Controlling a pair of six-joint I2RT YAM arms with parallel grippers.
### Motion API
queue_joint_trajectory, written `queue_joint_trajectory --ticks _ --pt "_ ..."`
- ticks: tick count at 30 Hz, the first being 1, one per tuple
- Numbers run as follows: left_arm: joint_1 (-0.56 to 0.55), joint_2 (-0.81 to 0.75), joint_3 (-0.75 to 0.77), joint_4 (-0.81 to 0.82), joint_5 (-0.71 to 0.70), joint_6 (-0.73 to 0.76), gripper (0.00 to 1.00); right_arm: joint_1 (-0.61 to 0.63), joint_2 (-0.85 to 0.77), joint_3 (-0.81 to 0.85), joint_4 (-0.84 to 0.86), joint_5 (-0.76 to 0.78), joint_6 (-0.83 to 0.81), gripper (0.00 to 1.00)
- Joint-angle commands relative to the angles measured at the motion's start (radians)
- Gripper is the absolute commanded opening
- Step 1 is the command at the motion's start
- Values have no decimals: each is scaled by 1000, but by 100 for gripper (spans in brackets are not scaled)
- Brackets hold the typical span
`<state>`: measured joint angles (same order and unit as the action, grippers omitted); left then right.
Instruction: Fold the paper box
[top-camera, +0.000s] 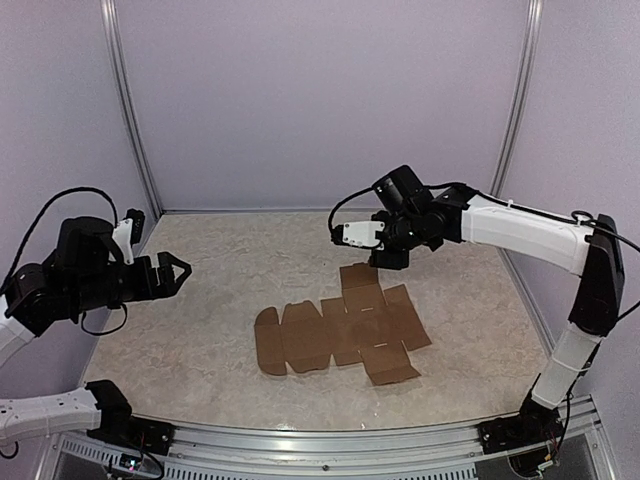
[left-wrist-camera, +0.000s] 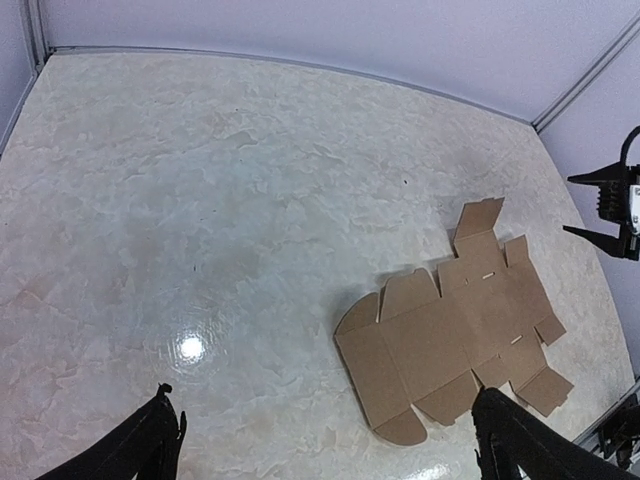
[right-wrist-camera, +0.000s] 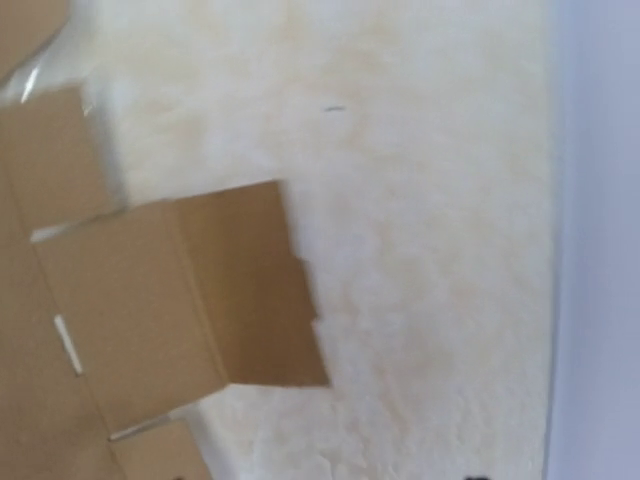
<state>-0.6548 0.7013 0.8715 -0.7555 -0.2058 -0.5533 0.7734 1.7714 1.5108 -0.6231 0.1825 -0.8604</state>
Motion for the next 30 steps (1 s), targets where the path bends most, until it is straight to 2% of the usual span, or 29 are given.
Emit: queue_joint_trajectory --ticks 1,8,13,17,23,30 --pt "4 43 48 43 20 73 99 -6 -124 -80 60 23 241 60" --pt "4 144 40 126 67 102 99 -80 -268 -251 93 118 747 65" --pt "-4 197 -5 212 128 88 99 -175 -317 -371 79 -77 1068 69" --pt "-11 218 -29 257 141 83 99 -251 -381 -539 203 -310 1271 71" --pt "-14 237 -27 270 145 82 99 -294 -418 -723 344 -437 1431 69" --pt "-18 223 -34 265 157 79 99 -342 -364 -832 479 -540 1477 67"
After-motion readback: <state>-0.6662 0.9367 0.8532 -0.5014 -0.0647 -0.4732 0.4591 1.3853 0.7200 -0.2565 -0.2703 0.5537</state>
